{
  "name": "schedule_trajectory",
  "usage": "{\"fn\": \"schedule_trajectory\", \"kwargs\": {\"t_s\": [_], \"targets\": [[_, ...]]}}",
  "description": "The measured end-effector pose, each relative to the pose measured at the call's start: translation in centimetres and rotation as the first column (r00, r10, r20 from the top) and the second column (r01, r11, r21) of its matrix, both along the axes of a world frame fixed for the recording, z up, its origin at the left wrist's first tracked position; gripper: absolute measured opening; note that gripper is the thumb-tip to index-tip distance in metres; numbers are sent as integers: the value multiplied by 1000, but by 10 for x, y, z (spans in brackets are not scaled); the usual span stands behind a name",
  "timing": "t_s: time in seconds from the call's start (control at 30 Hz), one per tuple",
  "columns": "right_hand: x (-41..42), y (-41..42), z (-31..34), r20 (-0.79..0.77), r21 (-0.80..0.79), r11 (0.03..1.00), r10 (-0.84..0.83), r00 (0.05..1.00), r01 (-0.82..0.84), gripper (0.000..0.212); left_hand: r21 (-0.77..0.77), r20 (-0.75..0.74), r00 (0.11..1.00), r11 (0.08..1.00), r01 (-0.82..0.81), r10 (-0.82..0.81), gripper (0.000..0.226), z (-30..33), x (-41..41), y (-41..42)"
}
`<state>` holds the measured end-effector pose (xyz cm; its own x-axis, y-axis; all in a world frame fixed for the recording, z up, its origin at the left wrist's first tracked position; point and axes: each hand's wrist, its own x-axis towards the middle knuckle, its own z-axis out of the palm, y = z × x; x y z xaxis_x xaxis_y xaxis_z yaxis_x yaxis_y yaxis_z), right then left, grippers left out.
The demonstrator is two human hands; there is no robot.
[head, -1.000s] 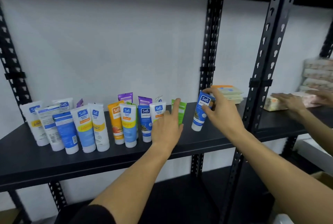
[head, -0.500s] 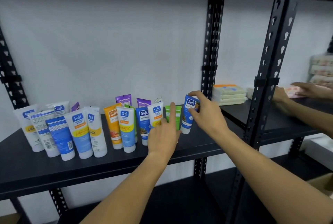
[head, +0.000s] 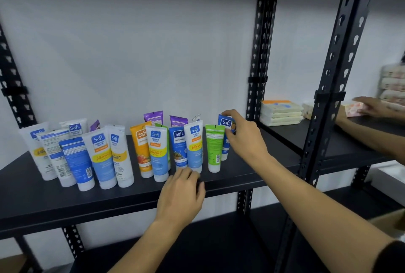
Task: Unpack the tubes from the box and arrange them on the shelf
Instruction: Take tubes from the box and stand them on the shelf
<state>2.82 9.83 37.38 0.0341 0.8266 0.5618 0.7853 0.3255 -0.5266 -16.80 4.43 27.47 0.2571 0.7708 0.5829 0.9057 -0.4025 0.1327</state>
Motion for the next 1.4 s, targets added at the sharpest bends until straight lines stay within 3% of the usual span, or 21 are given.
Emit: {"fn": "schedule_trajectory", "kwargs": {"t_s": [0.07,0.17,0.43,0.73,0.87,1.0,1.17,1.3,1.4], "targets": [[-4,1,-1,9,-12,1000,1,1000,-1,39,14,24,999,999,34,-34,30,-14,-12,0],[-10,1,-8,28,-46,999,7,1000,-6,38,57,59,997,998,41,-45,45,-30,-18,-7],[-17,3,-12,42,-82,996,23,999,-19,47,4,242,970,1000,17,-17,50,-35,-7,-12],[-9,-11,-21,-152,-130,991,-39,988,20,63,-37,176,983,998,52,-45,54,-37,-14,-13],[-21,-44,-38,-241,-95,990,-125,962,105,67,-50,38,997,996,73,-71,61,-40,-23,-17],[-47,-85,-64,-201,-16,1000,-6,980,2,70,-36,-21,991,991,129,-130,62,-39,-36,-25],[-81,-119,-102,-147,-92,991,88,985,-102,63,-76,44,978,976,204,-202,61,-52,-63,-51],[-110,-136,-141,-130,-194,963,163,978,-186,59,-192,170,977,969,158,-126,57,-88,-104,-83],[-130,-145,-177,-100,-293,926,216,971,-236,55,-298,184,983,952,67,-11,53,-128,-148,-105]]}}
